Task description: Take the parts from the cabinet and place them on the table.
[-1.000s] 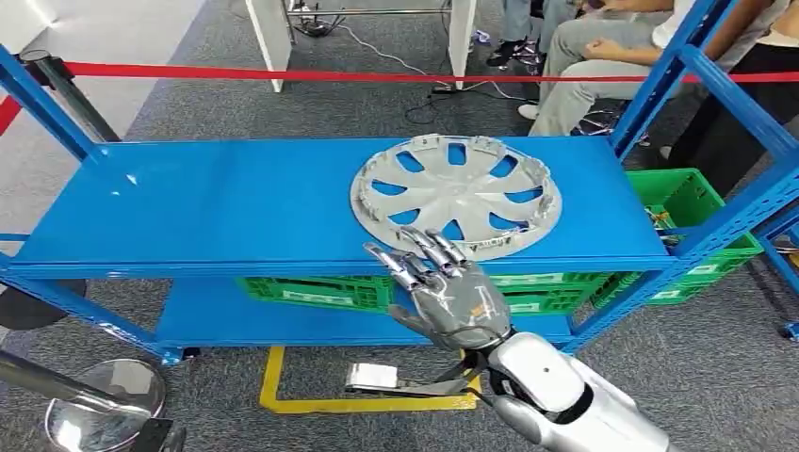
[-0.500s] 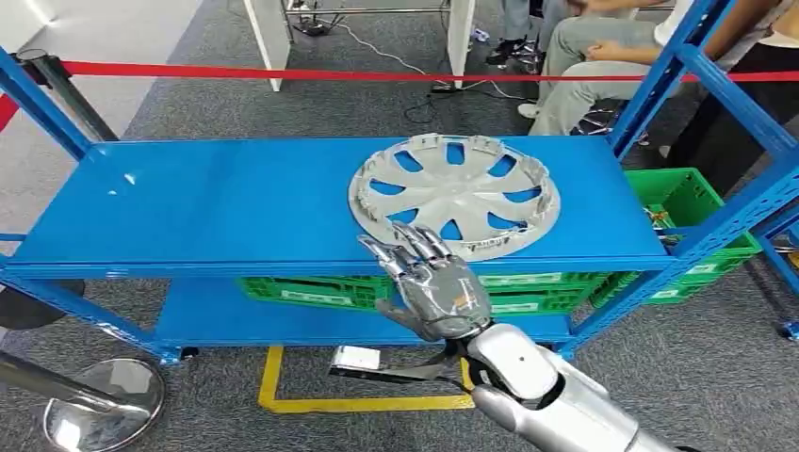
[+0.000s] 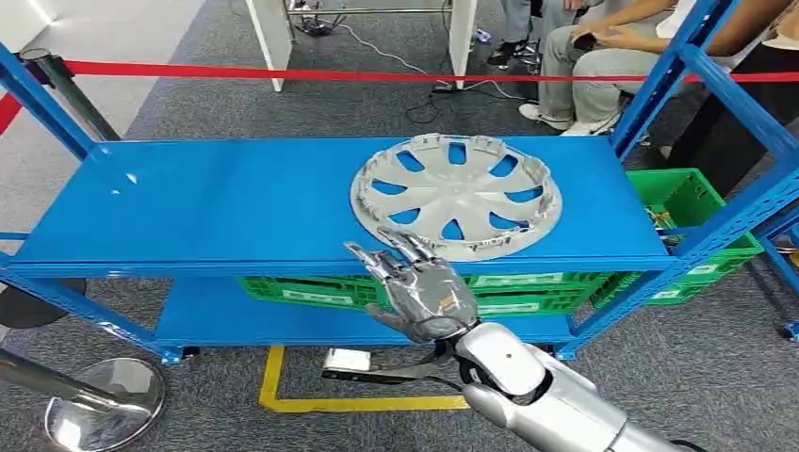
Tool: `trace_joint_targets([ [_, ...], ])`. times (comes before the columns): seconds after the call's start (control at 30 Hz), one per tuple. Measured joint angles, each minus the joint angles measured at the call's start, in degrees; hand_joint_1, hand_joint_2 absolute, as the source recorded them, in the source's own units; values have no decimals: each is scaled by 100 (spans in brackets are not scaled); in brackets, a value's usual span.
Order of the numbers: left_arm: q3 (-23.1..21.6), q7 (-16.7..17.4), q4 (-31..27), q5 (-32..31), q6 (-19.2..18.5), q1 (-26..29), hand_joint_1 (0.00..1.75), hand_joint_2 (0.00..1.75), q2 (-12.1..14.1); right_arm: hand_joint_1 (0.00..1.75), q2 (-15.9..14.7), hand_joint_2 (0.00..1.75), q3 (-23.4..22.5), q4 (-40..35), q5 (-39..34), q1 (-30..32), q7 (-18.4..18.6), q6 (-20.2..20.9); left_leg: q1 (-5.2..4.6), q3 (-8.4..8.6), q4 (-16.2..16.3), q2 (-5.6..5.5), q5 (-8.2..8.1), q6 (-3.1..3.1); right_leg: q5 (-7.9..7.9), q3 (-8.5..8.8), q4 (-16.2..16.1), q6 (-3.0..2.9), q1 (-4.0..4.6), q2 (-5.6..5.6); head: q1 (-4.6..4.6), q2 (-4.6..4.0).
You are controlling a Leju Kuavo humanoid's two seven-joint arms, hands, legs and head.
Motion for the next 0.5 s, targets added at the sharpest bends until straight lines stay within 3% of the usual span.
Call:
trace_joint_targets([
  [0.5,0,2,44,0,0,11,0,0,44,0,11,175,59,39,-9,-17,0,-2,0,0,0,0,1,-1,0,-1,0,-1,0,0,0,0],
])
